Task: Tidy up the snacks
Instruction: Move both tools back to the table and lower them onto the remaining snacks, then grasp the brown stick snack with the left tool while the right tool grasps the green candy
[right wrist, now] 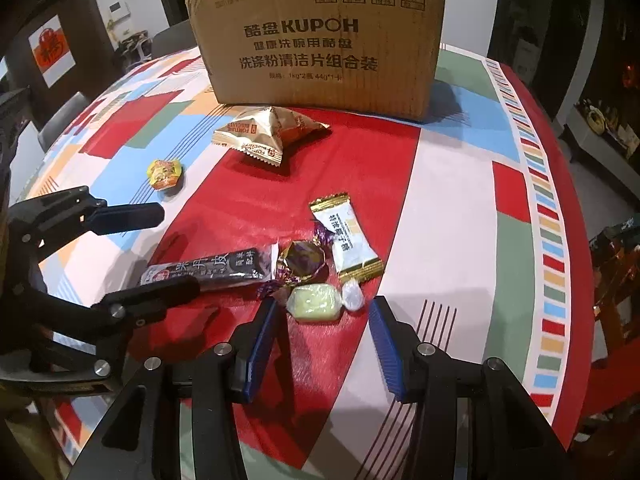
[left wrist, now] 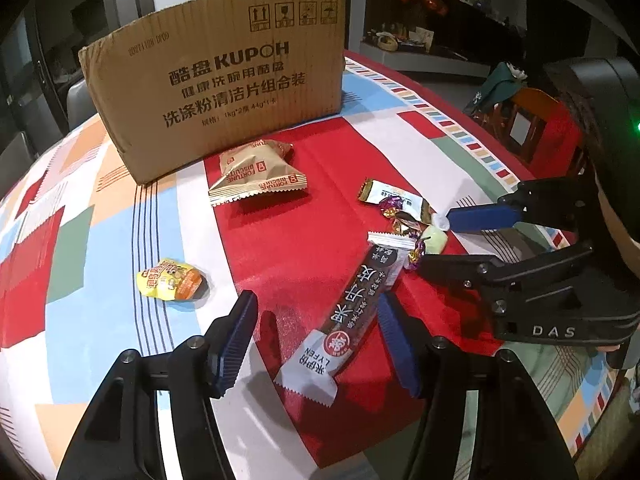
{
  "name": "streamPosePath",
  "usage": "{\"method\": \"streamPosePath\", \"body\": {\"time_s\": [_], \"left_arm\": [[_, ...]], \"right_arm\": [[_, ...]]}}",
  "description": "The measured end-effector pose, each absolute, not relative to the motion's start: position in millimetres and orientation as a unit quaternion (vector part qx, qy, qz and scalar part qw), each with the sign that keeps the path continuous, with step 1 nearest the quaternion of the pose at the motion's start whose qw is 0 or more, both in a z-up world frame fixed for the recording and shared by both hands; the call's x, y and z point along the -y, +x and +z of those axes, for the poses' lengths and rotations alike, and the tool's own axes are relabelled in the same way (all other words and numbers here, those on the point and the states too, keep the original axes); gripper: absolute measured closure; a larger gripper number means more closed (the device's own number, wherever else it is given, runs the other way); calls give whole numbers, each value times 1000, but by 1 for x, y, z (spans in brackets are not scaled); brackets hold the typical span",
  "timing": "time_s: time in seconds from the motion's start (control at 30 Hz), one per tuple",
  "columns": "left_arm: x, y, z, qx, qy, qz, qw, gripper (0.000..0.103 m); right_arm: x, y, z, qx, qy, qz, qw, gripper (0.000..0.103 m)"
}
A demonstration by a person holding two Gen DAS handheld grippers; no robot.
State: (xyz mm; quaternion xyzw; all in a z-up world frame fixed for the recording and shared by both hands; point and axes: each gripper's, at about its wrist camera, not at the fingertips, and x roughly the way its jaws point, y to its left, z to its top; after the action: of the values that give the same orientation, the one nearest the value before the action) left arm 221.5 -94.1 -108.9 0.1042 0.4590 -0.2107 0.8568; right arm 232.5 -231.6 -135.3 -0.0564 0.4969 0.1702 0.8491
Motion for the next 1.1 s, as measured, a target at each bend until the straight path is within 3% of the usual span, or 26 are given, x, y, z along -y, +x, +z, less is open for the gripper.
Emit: {"method": "streamPosePath", "body": {"time_s": [0.2,0.27,0.4,0.5,1.1], "left_arm": [[97,226,-111,-463,95,-221,853,56],[97,227,-111,-467,87,-226,850,61],[98,230,-115,-480,63,-239,842,76],[96,230,-116,-482,54,-239,842,80],[85,210,-75,-439,14,-220,871,81]], "right_arm": [[229,236,-136,-492,-57,169,852,56],[228,235,-136,-489,-59,169,854,64],[229,234,-136,-488,-56,172,854,67],[231,232,-135,-489,-46,172,854,69],[239,210,-93,-443,-5,172,880,71]]}}
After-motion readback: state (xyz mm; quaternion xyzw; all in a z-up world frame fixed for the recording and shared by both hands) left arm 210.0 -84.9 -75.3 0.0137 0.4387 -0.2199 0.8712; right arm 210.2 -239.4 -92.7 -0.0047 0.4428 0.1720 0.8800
